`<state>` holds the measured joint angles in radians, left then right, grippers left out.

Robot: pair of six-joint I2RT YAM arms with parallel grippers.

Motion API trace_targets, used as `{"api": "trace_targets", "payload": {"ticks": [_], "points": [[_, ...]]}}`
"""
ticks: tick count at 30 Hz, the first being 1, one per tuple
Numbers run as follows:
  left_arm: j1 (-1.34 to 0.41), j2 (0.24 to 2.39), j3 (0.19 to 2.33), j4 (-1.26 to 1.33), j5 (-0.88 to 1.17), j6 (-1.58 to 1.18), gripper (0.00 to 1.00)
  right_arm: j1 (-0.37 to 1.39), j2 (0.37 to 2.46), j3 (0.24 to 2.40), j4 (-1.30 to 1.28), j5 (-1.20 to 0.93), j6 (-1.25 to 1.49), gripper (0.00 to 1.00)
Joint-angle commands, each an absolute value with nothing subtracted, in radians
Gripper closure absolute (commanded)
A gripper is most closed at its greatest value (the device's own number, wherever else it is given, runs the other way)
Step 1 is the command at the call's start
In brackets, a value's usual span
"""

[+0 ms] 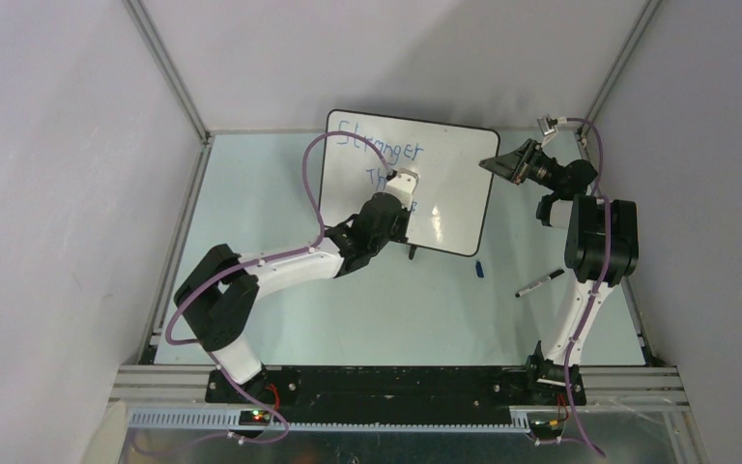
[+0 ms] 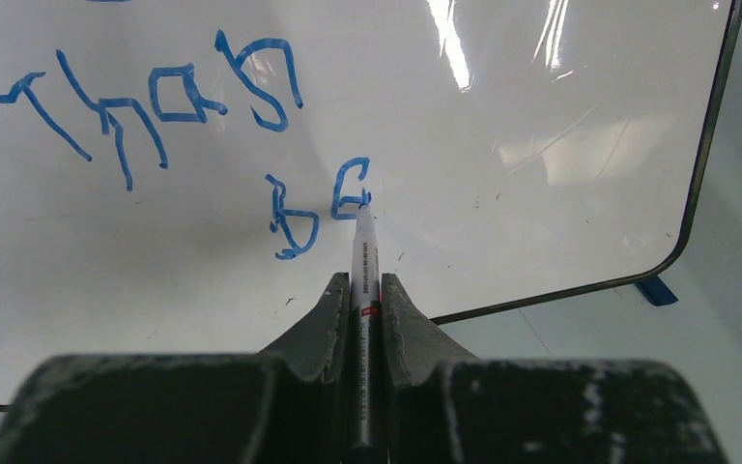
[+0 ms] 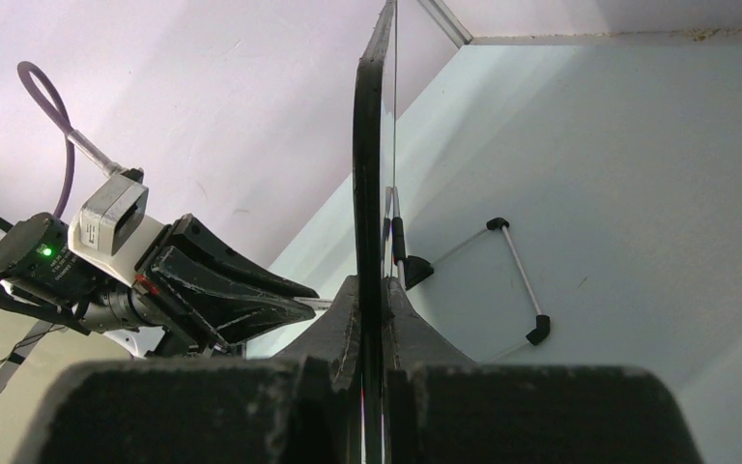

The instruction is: Write a sentence on the whiteboard

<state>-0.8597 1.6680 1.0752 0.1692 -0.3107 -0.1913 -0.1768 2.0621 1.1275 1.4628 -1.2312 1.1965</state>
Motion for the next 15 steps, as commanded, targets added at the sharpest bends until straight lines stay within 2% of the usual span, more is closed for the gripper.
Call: {"api": "trace_targets", "payload": {"ticks": [1,15], "points": [[-0.855,1.609,1.091,0.177,-0.32,-0.172,1.0,-0.175,1.983,1.137,1.506,-1.227,1.249,1.0],[-0.851,1.487,1.124,0.141,-0.333,-0.201,1.0,-0.173,1.985,1.137,1.505,-1.217,1.248,1.0]]}}
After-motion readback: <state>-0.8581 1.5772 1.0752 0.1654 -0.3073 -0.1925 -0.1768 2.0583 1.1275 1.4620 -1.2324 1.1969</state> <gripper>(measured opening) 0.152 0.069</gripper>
